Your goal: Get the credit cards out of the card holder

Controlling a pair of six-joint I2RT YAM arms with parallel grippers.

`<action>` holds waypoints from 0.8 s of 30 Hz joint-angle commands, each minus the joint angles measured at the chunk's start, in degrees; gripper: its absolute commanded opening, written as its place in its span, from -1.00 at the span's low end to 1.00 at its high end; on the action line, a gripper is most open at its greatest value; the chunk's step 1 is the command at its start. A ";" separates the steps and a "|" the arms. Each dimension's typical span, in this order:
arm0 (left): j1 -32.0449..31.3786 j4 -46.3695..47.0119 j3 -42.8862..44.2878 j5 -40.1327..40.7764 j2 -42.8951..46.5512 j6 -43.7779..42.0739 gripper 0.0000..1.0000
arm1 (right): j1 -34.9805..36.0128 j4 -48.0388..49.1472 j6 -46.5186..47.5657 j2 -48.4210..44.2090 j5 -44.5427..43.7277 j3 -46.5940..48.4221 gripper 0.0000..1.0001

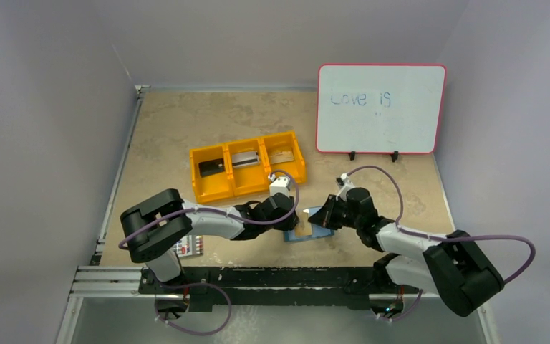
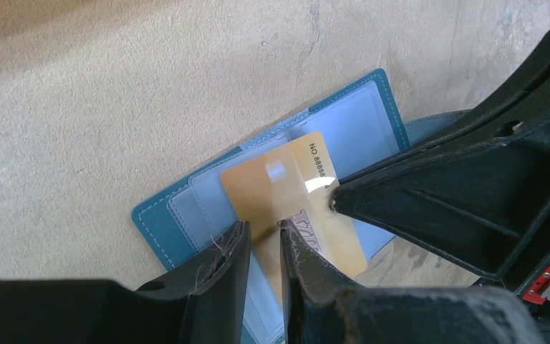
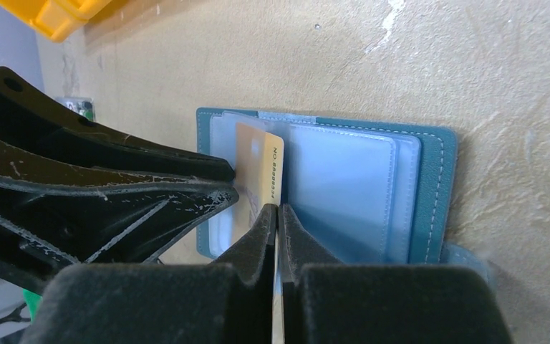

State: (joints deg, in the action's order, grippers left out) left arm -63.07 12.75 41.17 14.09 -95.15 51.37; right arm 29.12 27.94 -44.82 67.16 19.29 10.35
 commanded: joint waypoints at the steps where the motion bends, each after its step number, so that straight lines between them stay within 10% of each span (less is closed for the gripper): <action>1: -0.04 -4.99 -0.27 1.56 -2.47 0.00 -0.56 | -0.11 -4.52 -1.80 -3.43 -4.92 1.00 -1.00; 15: -0.04 -3.39 0.01 -0.46 -2.71 -1.39 -0.61 | -0.12 6.91 -6.34 -0.63 1.80 -1.98 -0.34; 24: -0.04 -4.02 -0.49 0.27 -1.47 -1.37 -0.65 | -0.16 8.11 -9.29 -2.27 0.07 -3.41 -0.91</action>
State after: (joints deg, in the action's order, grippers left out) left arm -63.07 13.04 41.74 14.17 -95.85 51.37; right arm 29.12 34.30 -52.88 66.35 19.68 6.70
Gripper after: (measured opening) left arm 0.177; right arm 0.101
